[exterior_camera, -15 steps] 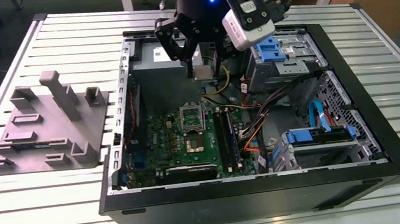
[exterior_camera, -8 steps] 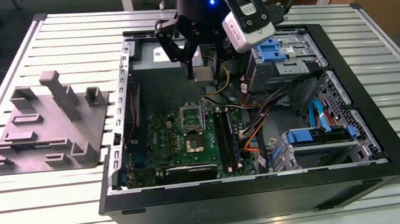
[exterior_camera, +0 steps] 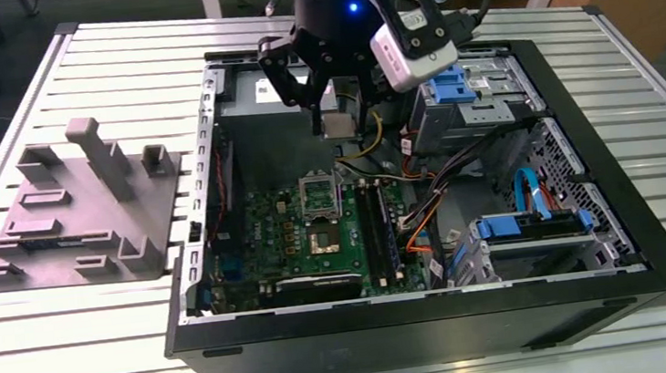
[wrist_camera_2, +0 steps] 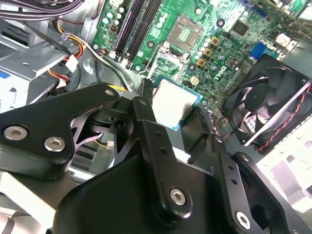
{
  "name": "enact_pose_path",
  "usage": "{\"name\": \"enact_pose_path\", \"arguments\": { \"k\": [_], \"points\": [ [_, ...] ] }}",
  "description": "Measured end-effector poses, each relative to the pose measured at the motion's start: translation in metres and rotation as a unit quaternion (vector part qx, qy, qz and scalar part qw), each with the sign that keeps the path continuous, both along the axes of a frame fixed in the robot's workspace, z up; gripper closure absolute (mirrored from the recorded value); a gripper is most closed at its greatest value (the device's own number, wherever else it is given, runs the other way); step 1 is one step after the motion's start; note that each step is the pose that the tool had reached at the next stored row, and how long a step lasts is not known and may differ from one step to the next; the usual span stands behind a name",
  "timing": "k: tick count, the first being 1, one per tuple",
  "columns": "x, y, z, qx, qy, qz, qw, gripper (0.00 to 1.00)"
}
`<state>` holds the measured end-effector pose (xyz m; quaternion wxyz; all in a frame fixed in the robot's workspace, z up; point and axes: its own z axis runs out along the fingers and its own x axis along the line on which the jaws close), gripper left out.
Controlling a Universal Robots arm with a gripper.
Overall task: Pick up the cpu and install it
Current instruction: 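Place the cpu into insertion slot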
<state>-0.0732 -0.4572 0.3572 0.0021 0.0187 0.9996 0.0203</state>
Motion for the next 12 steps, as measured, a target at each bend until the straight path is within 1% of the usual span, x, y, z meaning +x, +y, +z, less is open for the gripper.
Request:
{"name": "enact_pose_path", "arguments": {
  "k": [6, 7, 8, 12],
  "points": [
    [0.0000, -0.0002, -0.0006, -0.0001, 0.0000, 0.000, 1.00000, 0.53],
    [0.0000, -0.0002, -0.0015, -0.0001, 0.0000, 0.000, 1.00000, 0.53],
    [0.0000, -0.0004, -0.0038, -0.0001, 0.0000, 0.000, 1.00000, 0.53],
    [0.0000, -0.0008, -0.0046, -0.0001, 0.0000, 0.000, 1.00000, 0.53]
  ]
}}
